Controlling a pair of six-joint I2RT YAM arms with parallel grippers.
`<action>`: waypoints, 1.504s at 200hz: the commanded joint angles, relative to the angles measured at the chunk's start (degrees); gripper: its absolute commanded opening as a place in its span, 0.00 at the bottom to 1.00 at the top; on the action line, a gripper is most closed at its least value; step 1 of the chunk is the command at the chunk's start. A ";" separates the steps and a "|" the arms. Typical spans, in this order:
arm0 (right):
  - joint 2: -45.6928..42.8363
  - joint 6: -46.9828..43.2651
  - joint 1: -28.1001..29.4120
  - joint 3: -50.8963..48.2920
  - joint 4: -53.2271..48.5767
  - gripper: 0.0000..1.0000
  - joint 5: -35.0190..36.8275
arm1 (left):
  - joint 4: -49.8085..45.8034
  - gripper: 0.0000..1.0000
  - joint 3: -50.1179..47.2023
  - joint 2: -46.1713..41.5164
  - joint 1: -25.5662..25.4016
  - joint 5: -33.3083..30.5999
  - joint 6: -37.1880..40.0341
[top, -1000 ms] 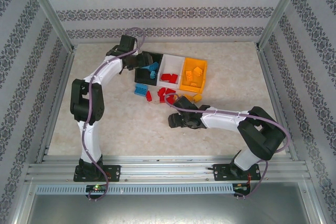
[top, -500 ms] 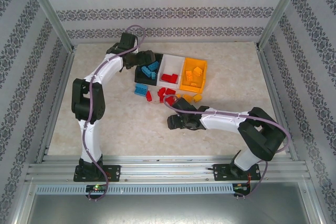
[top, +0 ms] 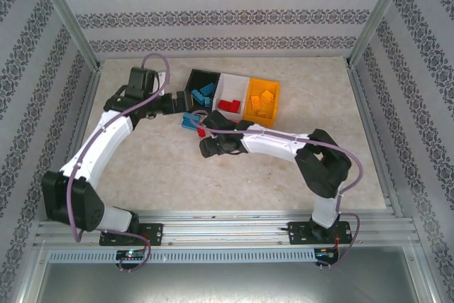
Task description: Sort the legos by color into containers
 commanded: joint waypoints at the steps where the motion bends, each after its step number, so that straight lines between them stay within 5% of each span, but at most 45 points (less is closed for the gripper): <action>1: 4.37 -4.74 0.38 6.54 -6.47 0.66 2.19 | -5.28 1.00 -5.27 -2.58 1.71 -0.10 4.32; 156: 26.61 -7.80 -5.01 36.32 -15.99 0.56 -0.86 | -0.45 1.00 -8.45 -5.08 6.02 3.25 2.03; 242: 25.13 -5.80 -4.98 33.88 -14.35 0.31 -2.78 | -0.10 1.00 -8.91 -4.54 6.00 4.37 1.64; 301: 15.18 -4.81 -4.61 24.83 -10.39 0.29 -1.59 | 0.07 1.00 -8.99 -4.16 6.15 4.39 1.42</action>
